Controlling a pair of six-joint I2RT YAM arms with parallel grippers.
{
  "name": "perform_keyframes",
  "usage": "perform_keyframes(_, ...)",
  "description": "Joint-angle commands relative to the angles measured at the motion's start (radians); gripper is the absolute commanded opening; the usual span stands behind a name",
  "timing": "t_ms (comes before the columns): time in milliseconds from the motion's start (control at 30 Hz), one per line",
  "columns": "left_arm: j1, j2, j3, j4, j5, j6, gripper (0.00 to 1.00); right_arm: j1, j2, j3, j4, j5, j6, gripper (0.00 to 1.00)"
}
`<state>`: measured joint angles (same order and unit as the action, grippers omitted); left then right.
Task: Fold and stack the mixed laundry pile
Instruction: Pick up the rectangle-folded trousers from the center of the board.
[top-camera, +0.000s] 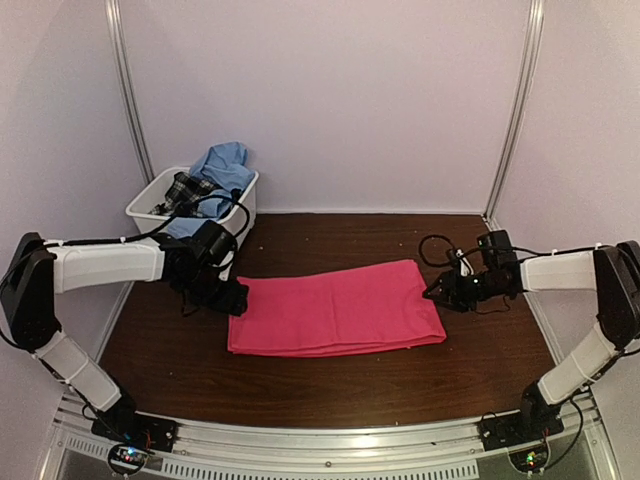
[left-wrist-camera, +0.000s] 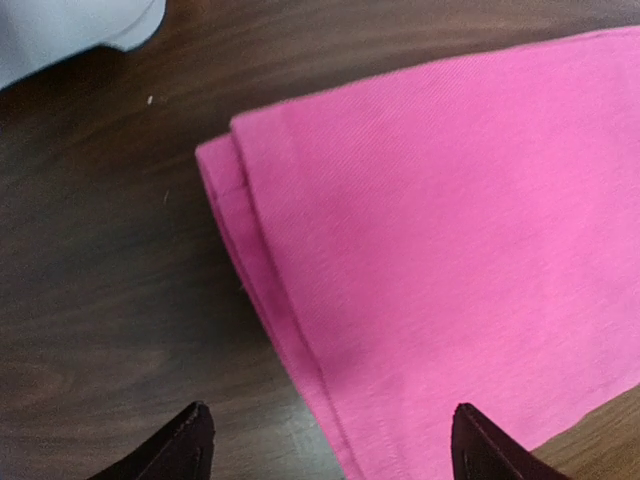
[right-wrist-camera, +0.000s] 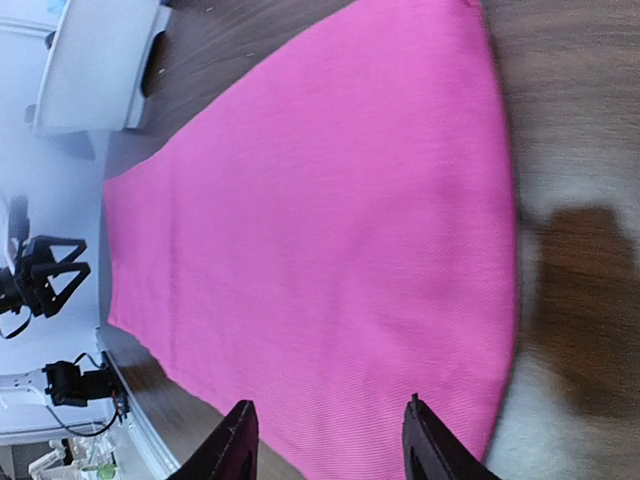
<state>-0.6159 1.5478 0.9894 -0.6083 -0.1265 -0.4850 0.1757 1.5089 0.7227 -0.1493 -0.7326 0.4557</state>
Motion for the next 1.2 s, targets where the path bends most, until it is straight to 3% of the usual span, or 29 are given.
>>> perform_keyframes(0, 0.002, -0.039, 0.061, 0.151, 0.112, 0.023, 0.83, 0.092, -0.031, 0.024, 0.071, -0.122, 0.043, 0.49)
perform_keyframes(167, 0.002, 0.029, 0.061, 0.227, 0.196, 0.005, 0.83, 0.108, 0.057, -0.045, 0.146, -0.148, 0.086, 0.45)
perform_keyframes(367, 0.012, 0.081, -0.003, 0.245, 0.171, -0.020, 0.83, 0.029, 0.135, -0.179, 0.226, -0.151, 0.146, 0.46)
perform_keyframes(467, 0.026, 0.086, -0.030, 0.236, 0.156, -0.023, 0.84, 0.001, 0.096, -0.217, 0.200, -0.139, 0.142, 0.46)
perform_keyframes(700, 0.077, 0.016, -0.090, 0.227, 0.145, -0.028, 0.87, -0.014, -0.103, -0.067, -0.012, -0.039, 0.027, 0.52)
perform_keyframes(900, 0.105, -0.028, -0.167, 0.313, 0.255, -0.049, 0.92, -0.068, -0.012, 0.046, -0.095, 0.087, -0.056, 0.59)
perform_keyframes(1167, 0.108, 0.015, -0.183, 0.393, 0.301, -0.082, 0.92, -0.071, 0.174, 0.103, -0.030, 0.051, -0.065, 0.59)
